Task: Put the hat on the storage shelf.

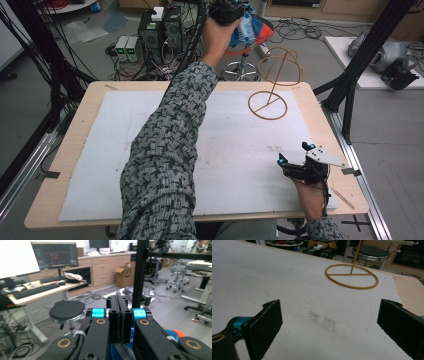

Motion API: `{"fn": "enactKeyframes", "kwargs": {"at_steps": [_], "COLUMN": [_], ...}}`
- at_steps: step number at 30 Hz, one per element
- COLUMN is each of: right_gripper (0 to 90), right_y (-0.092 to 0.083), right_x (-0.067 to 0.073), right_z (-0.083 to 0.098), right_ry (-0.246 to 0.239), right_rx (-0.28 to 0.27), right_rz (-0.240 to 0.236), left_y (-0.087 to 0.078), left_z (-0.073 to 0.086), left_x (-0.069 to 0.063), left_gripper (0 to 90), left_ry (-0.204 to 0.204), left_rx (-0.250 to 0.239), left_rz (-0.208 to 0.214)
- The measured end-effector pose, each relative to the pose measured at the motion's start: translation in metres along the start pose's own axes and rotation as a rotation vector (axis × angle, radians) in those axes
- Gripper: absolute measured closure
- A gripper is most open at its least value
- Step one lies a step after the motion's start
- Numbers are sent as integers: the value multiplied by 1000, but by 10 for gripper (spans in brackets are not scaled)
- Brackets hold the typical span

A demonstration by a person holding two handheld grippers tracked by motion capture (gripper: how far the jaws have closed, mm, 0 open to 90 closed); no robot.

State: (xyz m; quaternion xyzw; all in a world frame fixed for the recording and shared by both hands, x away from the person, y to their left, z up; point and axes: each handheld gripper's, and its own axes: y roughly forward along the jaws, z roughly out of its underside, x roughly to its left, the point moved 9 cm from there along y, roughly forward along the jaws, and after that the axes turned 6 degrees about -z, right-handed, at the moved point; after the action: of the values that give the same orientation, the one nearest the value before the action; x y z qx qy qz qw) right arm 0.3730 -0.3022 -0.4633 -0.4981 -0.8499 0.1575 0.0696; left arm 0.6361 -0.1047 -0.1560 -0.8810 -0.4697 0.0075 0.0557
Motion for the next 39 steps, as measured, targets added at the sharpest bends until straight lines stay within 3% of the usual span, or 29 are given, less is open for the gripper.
{"fn": "enactKeyframes", "kwargs": {"at_steps": [12,39], "right_gripper": [51,53], "right_y": [0,1], "right_x": [1,1], "right_z": [0,1], "right_ry": [-2,-9], "right_rx": [1,6], "right_rz": [-6,-13], "left_y": [33,57], "left_z": [6,37], "left_x": [-32,-90], "left_gripper": [884,883], "left_ry": [-19,-2], "left_rx": [15,85], "left_rz": [45,163]}}
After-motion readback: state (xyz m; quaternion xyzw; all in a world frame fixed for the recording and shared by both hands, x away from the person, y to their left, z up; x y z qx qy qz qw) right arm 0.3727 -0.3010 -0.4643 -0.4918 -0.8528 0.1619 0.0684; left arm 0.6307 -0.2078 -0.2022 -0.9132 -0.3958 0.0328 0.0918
